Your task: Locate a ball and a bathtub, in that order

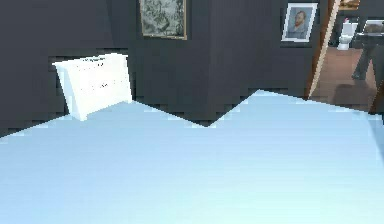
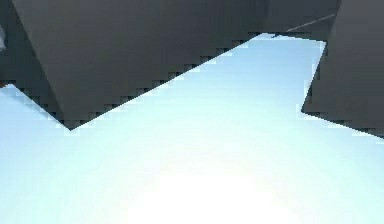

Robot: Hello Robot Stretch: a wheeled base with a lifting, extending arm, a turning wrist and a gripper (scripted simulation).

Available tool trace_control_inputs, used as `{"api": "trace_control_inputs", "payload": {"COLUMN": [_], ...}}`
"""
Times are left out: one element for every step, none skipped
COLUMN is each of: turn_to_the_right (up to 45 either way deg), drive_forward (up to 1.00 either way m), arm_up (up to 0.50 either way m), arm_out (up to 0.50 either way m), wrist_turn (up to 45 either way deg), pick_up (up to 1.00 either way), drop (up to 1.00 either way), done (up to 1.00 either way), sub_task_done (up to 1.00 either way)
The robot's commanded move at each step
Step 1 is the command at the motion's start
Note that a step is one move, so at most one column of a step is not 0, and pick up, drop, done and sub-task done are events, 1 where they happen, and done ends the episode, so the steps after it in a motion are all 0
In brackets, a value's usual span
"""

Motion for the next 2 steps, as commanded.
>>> {"api": "trace_control_inputs", "payload": {"turn_to_the_right": [-3.0, 0.0], "drive_forward": [0.0, 0.45], "arm_up": [0.0, 0.0], "arm_out": [0.0, 0.0], "wrist_turn": [0.0, 0.0], "pick_up": [0.0, 0.0], "drop": [0.0, 0.0], "done": [0.0, 0.0], "sub_task_done": [0.0, 0.0]}}
